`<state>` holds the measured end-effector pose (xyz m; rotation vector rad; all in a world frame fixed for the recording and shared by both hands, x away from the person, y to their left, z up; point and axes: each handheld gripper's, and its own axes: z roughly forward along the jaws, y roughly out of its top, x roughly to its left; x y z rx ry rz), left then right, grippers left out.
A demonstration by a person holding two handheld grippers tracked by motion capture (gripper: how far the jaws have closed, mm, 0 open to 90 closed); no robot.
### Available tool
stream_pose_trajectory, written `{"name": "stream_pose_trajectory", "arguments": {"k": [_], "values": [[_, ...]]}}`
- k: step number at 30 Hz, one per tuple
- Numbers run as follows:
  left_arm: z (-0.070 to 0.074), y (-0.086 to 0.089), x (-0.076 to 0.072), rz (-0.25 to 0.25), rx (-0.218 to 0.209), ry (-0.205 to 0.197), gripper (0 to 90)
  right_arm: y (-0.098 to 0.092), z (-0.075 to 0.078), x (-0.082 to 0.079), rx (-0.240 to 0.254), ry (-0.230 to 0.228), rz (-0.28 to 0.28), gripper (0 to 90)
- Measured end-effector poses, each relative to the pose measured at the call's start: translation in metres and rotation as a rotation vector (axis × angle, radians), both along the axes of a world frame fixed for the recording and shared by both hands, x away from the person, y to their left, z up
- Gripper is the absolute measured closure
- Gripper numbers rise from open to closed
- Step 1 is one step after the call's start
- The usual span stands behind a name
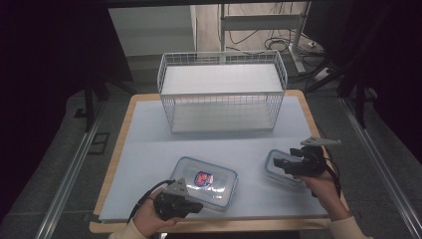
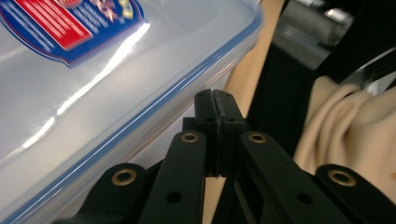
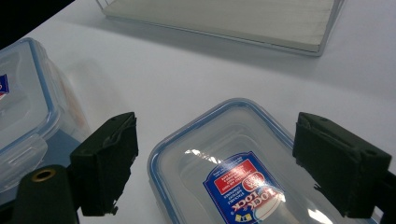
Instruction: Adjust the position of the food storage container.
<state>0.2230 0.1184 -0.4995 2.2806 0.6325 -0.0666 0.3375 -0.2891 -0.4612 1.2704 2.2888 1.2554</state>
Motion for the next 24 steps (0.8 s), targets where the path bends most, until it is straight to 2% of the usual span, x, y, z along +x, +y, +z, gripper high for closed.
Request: {"name": "stream_pose_trajectory", "arguments": {"k": [7, 8, 14, 21, 24], "values": [[-0.007, -0.006, 0.004, 0.0, 0.029, -0.001, 90.0, 0.002, -0.002, 0.001, -0.01, 0.007, 0.002, 14.1], [-0.007, -0.008, 0.004, 0.004, 0.036, -0.015, 90.0, 0.002, -0.002, 0.001, -0.012, 0.008, 0.002, 14.1], [-0.008, -0.016, 0.009, 0.023, 0.032, -0.018, 90.0, 0.003, -0.003, 0.001, -0.014, 0.005, 0.008, 14.1], [-0.008, -0.035, 0.028, 0.079, 0.023, -0.013, 90.0, 0.004, -0.005, 0.003, -0.01, 0.002, 0.022, 14.1], [-0.008, -0.044, 0.035, 0.086, 0.026, -0.015, 90.0, 0.004, -0.005, 0.002, -0.011, -0.002, 0.023, 14.1]]}}
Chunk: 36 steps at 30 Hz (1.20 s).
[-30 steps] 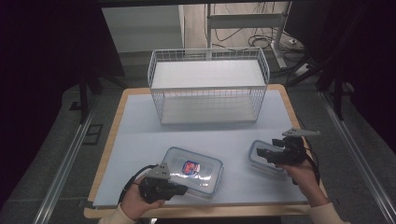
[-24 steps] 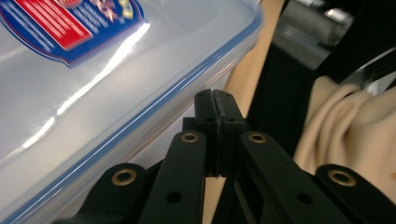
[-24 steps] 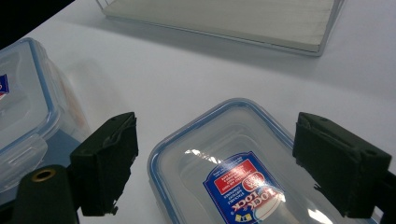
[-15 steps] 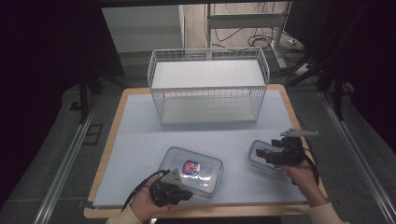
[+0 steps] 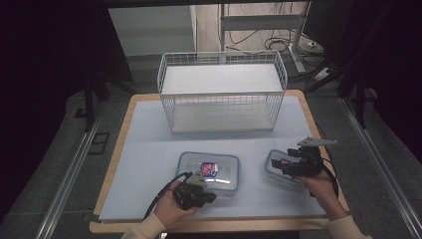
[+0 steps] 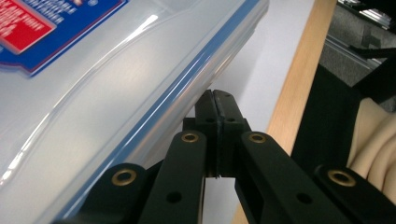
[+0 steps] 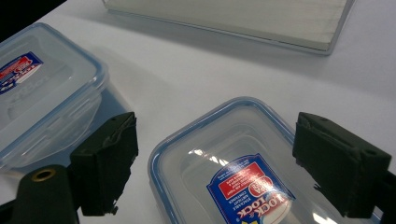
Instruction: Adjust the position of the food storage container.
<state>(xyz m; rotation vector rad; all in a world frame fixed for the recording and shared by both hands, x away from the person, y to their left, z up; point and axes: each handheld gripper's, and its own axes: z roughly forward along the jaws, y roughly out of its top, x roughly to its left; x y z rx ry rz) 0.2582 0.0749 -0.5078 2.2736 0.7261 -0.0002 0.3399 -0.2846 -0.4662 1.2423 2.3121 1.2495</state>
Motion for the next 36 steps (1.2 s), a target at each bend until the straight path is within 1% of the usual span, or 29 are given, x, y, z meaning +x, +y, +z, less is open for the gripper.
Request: {"name": "stream_pose_trajectory", "arguments": {"k": [2, 3, 5, 7, 9, 13, 16, 18, 21, 23, 24, 25, 26, 27, 28, 30, 31, 32, 34, 35, 36], "values": [[0.0, -0.003, 0.002, 0.005, 0.002, -0.001, 90.0, 0.0, 0.0, 0.0, -0.001, 0.0, 0.001, 14.1], [0.0, -0.007, 0.007, 0.009, -0.003, 0.001, 90.0, 0.0, 0.0, -0.001, -0.002, -0.002, 0.0, 14.1], [0.0, -0.011, 0.011, 0.01, -0.001, 0.001, 90.0, 0.001, 0.0, -0.001, -0.003, -0.002, 0.001, 14.1], [0.0, -0.014, 0.014, 0.02, 0.007, -0.009, 90.0, 0.001, 0.0, -0.001, -0.005, -0.002, 0.001, 14.1], [0.001, -0.015, 0.017, 0.026, 0.006, -0.008, 90.0, 0.001, 0.0, -0.001, -0.007, -0.002, 0.002, 14.1], [0.001, -0.015, 0.016, 0.033, 0.007, -0.019, 90.0, 0.001, -0.001, -0.001, -0.01, 0.0, 0.004, 14.1], [0.006, -0.008, 0.008, 0.039, -0.011, -0.024, 90.0, 0.001, -0.001, -0.001, -0.01, 0.0, 0.003, 14.1], [0.011, 0.003, -0.001, 0.047, -0.019, -0.039, 90.0, 0.001, -0.001, -0.001, -0.01, -0.004, 0.004, 14.1], [0.019, 0.025, -0.01, 0.097, -0.029, -0.066, 90.0, 0.0, 0.0, -0.001, -0.005, -0.001, 0.001, 14.1], [0.024, 0.043, -0.01, 0.143, -0.052, -0.065, 90.0, 0.0, 0.001, -0.001, -0.003, -0.004, 0.0, 14.1], [0.024, 0.043, -0.01, 0.143, -0.052, -0.065, 90.0, 0.0, 0.001, -0.001, -0.003, -0.005, 0.0, 14.1], [0.027, 0.062, -0.012, 0.194, -0.078, -0.064, 90.0, 0.0, 0.001, -0.002, -0.003, -0.005, 0.001, 14.1], [0.027, 0.062, -0.012, 0.194, -0.078, -0.064, 90.0, 0.0, 0.001, -0.002, -0.003, -0.005, 0.001, 14.1], [0.028, 0.079, -0.014, 0.241, -0.094, -0.061, 90.0, 0.0, 0.002, -0.002, -0.003, -0.005, 0.0, 14.1], [0.028, 0.079, -0.014, 0.241, -0.094, -0.061, 90.0, 0.0, 0.002, -0.002, -0.003, -0.005, 0.0, 14.1], [0.028, 0.094, -0.015, 0.285, -0.093, -0.064, 90.0, 0.001, 0.002, -0.002, -0.007, -0.005, -0.002, 14.2], [0.024, 0.106, -0.014, 0.327, -0.085, -0.055, 90.0, 0.001, 0.002, -0.001, -0.009, -0.005, -0.003, 14.3], [0.021, 0.111, -0.013, 0.349, -0.079, -0.048, 90.0, 0.001, 0.001, -0.002, -0.01, -0.004, -0.004, 14.3], [0.013, 0.118, -0.008, 0.371, -0.076, -0.019, 90.0, 0.002, 0.002, -0.002, -0.007, -0.005, -0.002, 14.3], [0.013, 0.118, -0.008, 0.371, -0.076, -0.019, 90.0, 0.003, 0.002, -0.002, -0.003, -0.005, -0.002, 14.4], [0.004, 0.12, -0.002, 0.387, -0.063, 0.008, 90.0, 0.003, 0.002, -0.002, -0.001, -0.007, 0.0, 14.5]]}}
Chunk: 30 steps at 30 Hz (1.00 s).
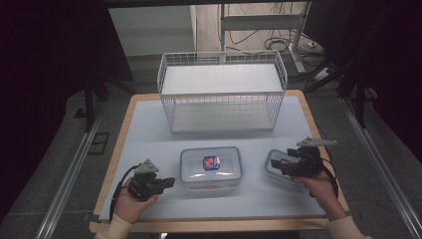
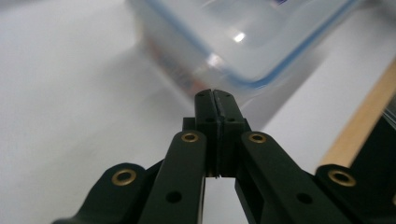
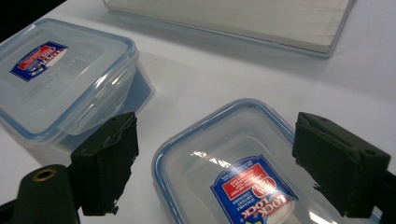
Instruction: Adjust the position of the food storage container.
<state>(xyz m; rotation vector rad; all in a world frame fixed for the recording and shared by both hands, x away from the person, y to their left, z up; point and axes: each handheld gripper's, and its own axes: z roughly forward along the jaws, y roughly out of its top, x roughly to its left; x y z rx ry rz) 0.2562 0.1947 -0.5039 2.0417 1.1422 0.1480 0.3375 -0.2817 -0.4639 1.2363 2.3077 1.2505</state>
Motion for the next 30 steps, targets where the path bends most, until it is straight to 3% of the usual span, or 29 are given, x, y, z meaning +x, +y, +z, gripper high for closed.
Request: {"name": "stream_pose_trajectory", "arguments": {"k": [3, 12, 18, 21, 30], "values": [[-0.007, -0.005, 0.007, -0.008, 0.007, 0.022, 90.0, 0.001, 0.001, -0.001, 0.009, -0.001, 0.006, 14.5], [-0.009, -0.013, 0.02, -0.003, 0.004, 0.035, 90.0, 0.004, 0.002, -0.001, 0.008, 0.0, 0.015, 14.5], [-0.011, -0.012, 0.033, 0.034, -0.015, 0.039, 90.0, 0.005, 0.002, -0.001, 0.013, 0.003, 0.018, 14.5], [-0.011, -0.013, 0.036, 0.046, -0.02, 0.038, 90.0, 0.007, 0.002, -0.001, 0.041, 0.016, 0.017, 14.4], [-0.011, -0.021, 0.046, 0.045, -0.019, 0.032, 90.0, 0.011, 0.002, -0.001, 0.042, 0.021, 0.023, 14.4]]}}
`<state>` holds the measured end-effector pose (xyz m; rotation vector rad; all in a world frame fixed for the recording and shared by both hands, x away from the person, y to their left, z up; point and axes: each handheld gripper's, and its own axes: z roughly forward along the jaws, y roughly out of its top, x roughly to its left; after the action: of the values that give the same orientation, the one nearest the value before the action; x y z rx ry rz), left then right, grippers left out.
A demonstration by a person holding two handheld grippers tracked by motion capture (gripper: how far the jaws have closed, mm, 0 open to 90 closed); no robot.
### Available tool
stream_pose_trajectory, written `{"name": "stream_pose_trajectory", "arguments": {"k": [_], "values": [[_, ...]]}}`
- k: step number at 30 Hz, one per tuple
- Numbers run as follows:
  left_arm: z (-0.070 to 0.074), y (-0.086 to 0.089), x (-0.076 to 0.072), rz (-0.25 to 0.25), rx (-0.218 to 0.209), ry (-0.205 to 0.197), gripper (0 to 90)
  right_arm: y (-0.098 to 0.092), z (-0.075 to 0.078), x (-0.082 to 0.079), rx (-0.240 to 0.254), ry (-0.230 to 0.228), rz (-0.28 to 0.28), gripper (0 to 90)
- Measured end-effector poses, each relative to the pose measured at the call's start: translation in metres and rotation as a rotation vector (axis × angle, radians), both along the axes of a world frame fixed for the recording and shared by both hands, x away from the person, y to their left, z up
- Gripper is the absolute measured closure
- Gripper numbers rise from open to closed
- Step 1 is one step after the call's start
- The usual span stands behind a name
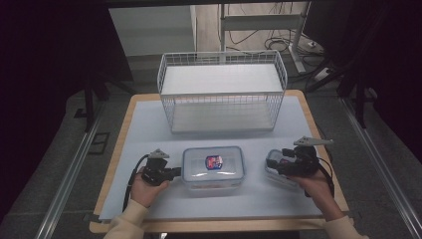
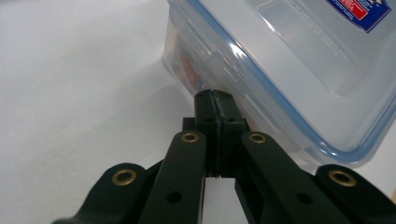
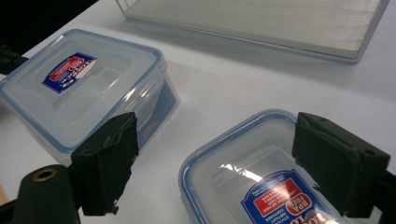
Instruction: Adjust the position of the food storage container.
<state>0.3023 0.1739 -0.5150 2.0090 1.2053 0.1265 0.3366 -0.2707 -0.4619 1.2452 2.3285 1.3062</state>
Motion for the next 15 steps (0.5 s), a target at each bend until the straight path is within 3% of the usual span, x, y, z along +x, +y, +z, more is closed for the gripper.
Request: {"name": "stream_pose_trajectory", "arguments": {"k": [15], "values": [[-0.003, -0.001, 0.012, 0.015, -0.027, 0.0, 90.0, 0.004, 0.001, -0.001, 0.015, 0.016, 0.005, 14.4]]}}
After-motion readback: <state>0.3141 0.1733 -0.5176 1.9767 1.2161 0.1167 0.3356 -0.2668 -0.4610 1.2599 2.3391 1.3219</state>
